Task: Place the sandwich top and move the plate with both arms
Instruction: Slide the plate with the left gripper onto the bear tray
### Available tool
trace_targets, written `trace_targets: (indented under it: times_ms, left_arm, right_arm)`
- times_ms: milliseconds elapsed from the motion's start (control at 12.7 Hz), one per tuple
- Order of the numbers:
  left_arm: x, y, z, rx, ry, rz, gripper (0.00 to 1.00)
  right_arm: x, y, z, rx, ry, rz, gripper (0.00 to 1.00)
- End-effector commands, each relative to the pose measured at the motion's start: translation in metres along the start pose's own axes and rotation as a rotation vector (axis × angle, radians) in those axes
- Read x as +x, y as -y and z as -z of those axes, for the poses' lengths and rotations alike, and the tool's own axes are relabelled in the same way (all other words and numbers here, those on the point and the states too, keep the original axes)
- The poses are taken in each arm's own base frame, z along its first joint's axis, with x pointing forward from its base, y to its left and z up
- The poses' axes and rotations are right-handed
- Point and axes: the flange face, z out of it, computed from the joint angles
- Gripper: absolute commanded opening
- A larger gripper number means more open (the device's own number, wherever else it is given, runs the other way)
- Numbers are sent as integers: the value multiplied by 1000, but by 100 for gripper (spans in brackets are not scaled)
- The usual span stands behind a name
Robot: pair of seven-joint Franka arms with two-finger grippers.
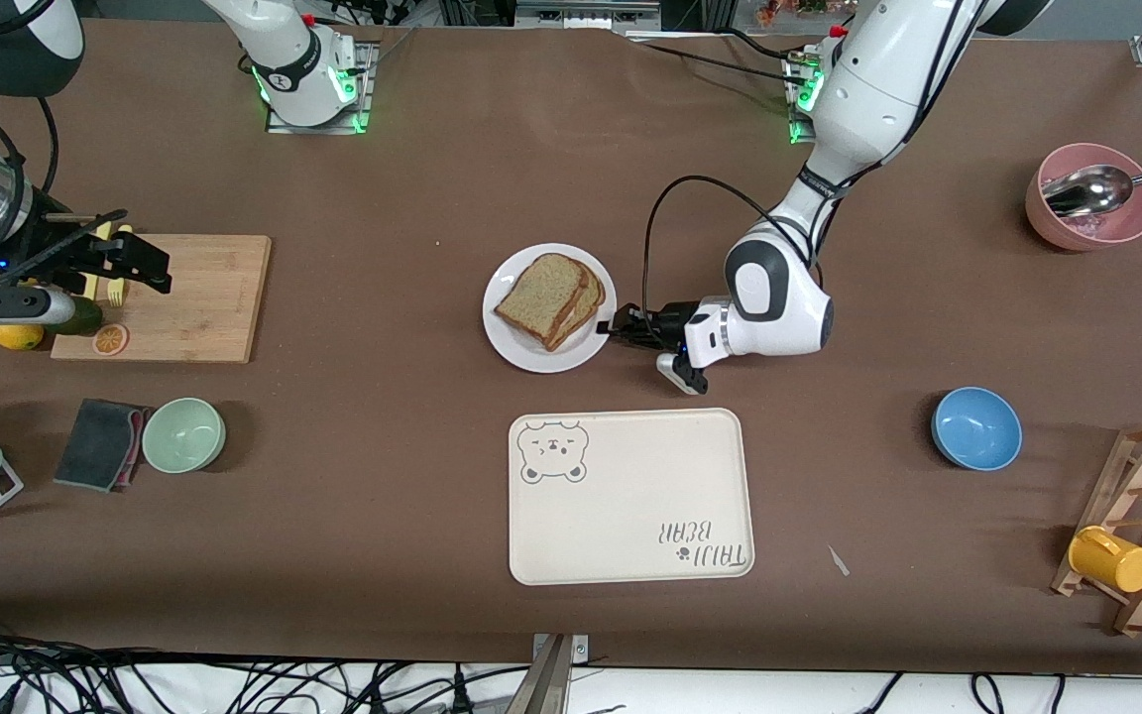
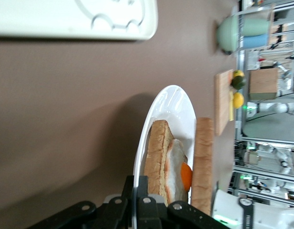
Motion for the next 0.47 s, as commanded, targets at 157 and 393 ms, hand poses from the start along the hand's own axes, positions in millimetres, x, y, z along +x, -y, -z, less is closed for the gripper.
trace_targets:
  times_ms: [157, 393]
  left_arm:
    - [37, -34, 52, -106, -78, -11, 0]
    - [70, -29, 108, -121, -169, -36, 0]
  right_arm:
    - [-9, -1, 7, -12, -5, 16, 100]
    - [-9, -1, 6, -10, -1, 15, 100]
